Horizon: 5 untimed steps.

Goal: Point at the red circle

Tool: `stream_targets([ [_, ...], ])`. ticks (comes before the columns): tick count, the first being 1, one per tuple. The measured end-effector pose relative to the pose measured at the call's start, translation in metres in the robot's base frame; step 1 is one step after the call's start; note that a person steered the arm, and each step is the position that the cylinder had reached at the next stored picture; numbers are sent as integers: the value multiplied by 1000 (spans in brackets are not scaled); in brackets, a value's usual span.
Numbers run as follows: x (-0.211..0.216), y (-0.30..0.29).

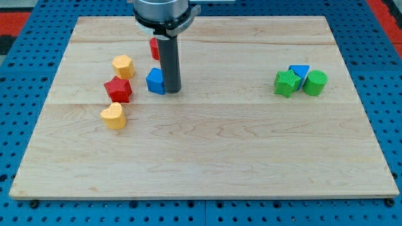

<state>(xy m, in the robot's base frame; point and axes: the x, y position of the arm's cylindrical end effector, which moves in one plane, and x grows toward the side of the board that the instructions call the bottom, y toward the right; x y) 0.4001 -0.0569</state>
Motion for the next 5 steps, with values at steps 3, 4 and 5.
stream_targets([
  [3, -17, 42],
  [4, -64, 93],
  [5, -95, 75],
])
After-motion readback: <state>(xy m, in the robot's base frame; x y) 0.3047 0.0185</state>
